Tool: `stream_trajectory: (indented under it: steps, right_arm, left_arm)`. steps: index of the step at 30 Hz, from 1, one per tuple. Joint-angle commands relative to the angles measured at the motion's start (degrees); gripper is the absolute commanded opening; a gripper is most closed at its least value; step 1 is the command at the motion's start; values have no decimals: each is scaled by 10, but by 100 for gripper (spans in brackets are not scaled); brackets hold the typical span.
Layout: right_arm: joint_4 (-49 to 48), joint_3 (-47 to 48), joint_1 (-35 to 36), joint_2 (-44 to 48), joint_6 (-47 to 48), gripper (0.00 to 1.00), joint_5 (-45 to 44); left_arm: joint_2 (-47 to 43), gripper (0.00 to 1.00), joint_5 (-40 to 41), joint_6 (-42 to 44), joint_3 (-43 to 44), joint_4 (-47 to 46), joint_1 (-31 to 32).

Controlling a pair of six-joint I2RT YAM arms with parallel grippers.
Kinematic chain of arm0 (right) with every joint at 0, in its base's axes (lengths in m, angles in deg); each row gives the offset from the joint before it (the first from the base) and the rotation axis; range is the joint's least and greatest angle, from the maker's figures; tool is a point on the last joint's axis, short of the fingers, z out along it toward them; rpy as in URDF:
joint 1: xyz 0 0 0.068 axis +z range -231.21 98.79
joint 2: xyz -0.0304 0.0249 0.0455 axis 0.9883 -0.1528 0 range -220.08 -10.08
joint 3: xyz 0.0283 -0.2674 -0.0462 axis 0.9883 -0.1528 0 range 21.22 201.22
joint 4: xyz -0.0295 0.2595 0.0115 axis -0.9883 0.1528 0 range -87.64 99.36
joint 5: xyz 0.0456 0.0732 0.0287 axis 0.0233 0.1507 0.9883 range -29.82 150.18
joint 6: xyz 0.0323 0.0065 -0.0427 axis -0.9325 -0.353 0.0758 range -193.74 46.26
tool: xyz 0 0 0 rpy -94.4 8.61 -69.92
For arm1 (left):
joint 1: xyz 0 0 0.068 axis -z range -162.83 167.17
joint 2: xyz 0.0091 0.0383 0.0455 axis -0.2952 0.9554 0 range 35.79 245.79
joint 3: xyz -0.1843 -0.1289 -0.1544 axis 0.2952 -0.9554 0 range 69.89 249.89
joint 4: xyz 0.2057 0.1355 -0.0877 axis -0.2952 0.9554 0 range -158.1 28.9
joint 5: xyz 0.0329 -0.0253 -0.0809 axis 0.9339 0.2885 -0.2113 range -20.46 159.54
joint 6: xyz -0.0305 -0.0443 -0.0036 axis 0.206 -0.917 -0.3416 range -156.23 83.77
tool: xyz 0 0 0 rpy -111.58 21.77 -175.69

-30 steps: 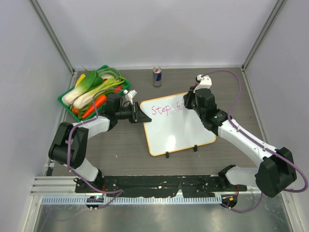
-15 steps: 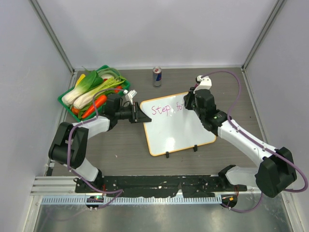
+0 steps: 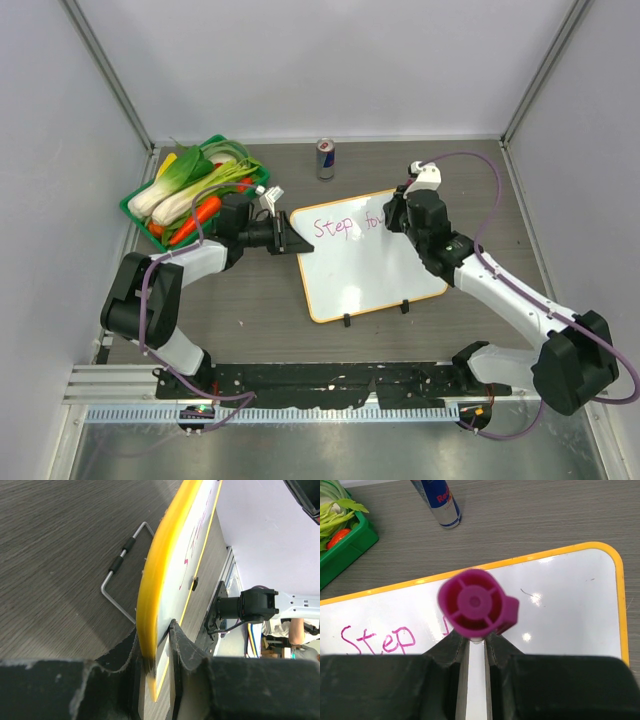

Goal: Write a sentence on the whiteboard

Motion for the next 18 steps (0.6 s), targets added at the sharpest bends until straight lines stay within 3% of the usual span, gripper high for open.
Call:
stream_trajectory:
  steps: [1,18]
  right_arm:
    - [11,-12,-2,16,-4,2,-1]
    - [-7,16,-2,-3,3,1,-18]
  left_arm:
    - [12,0,56,57,-17,54,22]
    - [11,0,57,56,-18,54,23]
